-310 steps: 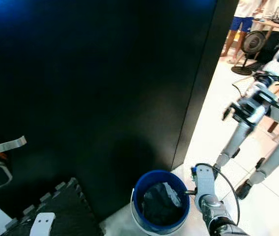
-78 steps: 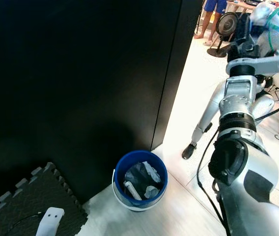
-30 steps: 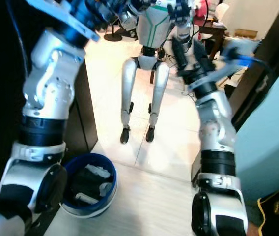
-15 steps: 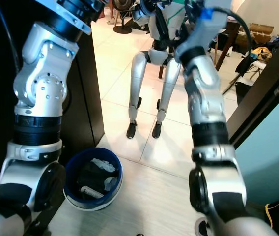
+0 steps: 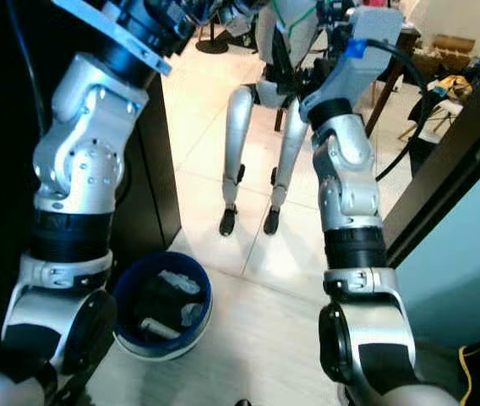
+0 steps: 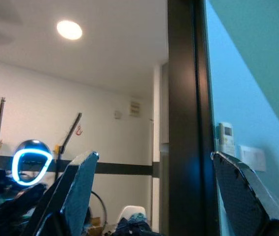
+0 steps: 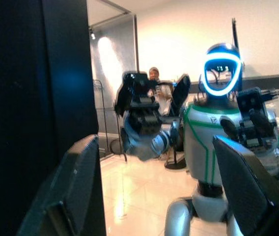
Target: Clean up the room
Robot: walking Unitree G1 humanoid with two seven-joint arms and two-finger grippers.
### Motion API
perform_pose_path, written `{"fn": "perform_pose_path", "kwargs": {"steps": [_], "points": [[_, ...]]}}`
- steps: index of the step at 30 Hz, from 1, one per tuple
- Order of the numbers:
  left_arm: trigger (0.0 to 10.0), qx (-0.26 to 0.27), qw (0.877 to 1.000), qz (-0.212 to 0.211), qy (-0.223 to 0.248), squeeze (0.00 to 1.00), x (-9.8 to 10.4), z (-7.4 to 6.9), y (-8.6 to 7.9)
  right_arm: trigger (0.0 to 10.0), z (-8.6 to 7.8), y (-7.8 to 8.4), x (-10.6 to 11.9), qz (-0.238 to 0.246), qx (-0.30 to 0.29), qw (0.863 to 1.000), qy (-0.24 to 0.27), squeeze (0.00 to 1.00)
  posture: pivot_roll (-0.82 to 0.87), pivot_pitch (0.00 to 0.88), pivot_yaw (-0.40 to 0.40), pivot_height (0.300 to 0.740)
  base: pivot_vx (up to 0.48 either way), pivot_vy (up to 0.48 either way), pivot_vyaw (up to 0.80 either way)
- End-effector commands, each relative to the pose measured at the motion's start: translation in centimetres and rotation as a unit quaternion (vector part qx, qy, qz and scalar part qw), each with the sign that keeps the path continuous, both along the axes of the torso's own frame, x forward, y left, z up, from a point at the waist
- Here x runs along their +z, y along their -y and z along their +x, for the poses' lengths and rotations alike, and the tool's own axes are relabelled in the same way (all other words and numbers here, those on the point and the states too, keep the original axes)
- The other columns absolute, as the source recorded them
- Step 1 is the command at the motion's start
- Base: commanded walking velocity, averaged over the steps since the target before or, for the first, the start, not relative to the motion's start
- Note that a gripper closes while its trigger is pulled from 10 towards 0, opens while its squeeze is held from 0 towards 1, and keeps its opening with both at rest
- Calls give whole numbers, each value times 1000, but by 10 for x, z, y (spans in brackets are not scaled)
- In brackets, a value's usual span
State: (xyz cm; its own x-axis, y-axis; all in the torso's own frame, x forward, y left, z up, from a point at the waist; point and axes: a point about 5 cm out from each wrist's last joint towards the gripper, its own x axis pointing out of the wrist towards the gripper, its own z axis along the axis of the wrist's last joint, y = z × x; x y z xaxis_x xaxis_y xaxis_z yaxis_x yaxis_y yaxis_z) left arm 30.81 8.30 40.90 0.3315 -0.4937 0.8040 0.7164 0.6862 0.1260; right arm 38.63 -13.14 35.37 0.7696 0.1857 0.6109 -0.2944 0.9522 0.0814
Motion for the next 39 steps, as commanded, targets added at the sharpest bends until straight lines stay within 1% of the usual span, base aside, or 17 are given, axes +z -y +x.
{"fn": "perform_pose_path", "kwargs": {"steps": [1, 2, 8, 10, 13, 17, 20, 22, 23, 24, 25, 27, 32, 34, 36, 38, 39], "points": [[10000, -13, 1000, 11, 8, 0, 0, -5, 6, 10000, 4, 5, 0, 4, -8, 1000, 4, 0, 101, 91, -99, 740, 0, 0, 0], [10000, -19, 1000, 13, 8, 0, -1, -6, 6, 10000, 13, 7, 0, 6, -14, 1000, -10, 0, 99, 87, -92, 740, 0, 0, 0], [10000, -23, 1000, 17, 6, 0, -5, -9, 3, 10000, 12, 9, 3, 21, -7, 1000, 1, 0, 98, 99, -94, 740, 0, 0, 0], [10000, -21, 1000, 15, 0, 0, -7, -9, 0, 10000, 3, 9, 0, 28, 0, 999, 15, 0, 86, 110, -89, 740, 0, 0, 0], [10000, -4, 1000, 14, -23, 0, -16, -4, -10, 10000, -56, 2, 1, 61, 39, 995, 72, 0, 81, 115, -81, 740, 0, 0, 0], [10000, -3, 1000, 15, -25, 0, -18, -3, -11, 10000, -64, 1, 4, 63, 45, 994, 79, 0, 82, 113, -82, 740, 0, 0, 0], [10000, -2, 1000, 16, -25, 0, -18, 0, -7, 10000, -46, -5, 10, 51, 50, 994, 84, 0, 105, 99, -87, 740, 0, 0, 0], [10000, -2, 1000, 17, -25, 0, -18, 1, -5, 10000, -28, -6, 10, 41, 46, 995, 75, 0, 111, 98, -89, 740, 0, 0, 0], [10000, -2, 1000, 17, -25, 0, -18, 2, -4, 10000, -8, -6, 8, 34, 41, 997, 61, 0, 120, 93, -91, 740, 0, 0, 0], [10000, -2, 1000, 17, -25, 0, -18, 2, -4, 10000, -8, -6, 8, 34, 41, 997, 61, 0, 120, 93, -91, 740, 0, 0, 0], [10000, 0, 1000, 17, -24, 0, -18, 1, -5, 10000, 9, -3, 3, 25, 28, 999, 31, 0, 121, 80, -89, 740, 0, 0, 0], [10000, 2, 1000, 16, -24, 0, -17, 0, -8, 10000, 23, 0, -5, 10, 7, 1000, -14, 0, 119, 78, -88, 740, 0, 0, 0], [10000, 5, 1000, 17, -21, 0, -15, -3, -10, 10000, 21, 3, -1, 20, 12, 1000, -9, 0, 124, 72, -89, 740, 0, 0, 0], [10000, 9, 1000, 13, -17, 0, -11, -8, -15, 10000, -15, 7, 15, 53, 25, 996, 62, 0, 126, 108, -96, 740, 0, 0, 0], [10000, 9, 1000, 13, -17, 0, -11, -8, -15, 10000, -15, 7, 15, 53, 25, 996, 62, 0, 126, 108, -96, 740, 0, 0, 0], [10000, 12, 1000, 16, -17, 0, -10, -9, -18, 10000, -52, 7, 19, 74, 39, 992, 91, 0, 131, 103, -98, 740, 0, 0, 0], [10000, 12, 1000, 16, -17, 0, -10, -9, -18, 10000, -52, 7, 19, 74, 39, 992, 91, 0, 131, 103, -98, 740, 0, 0, 0]]}}
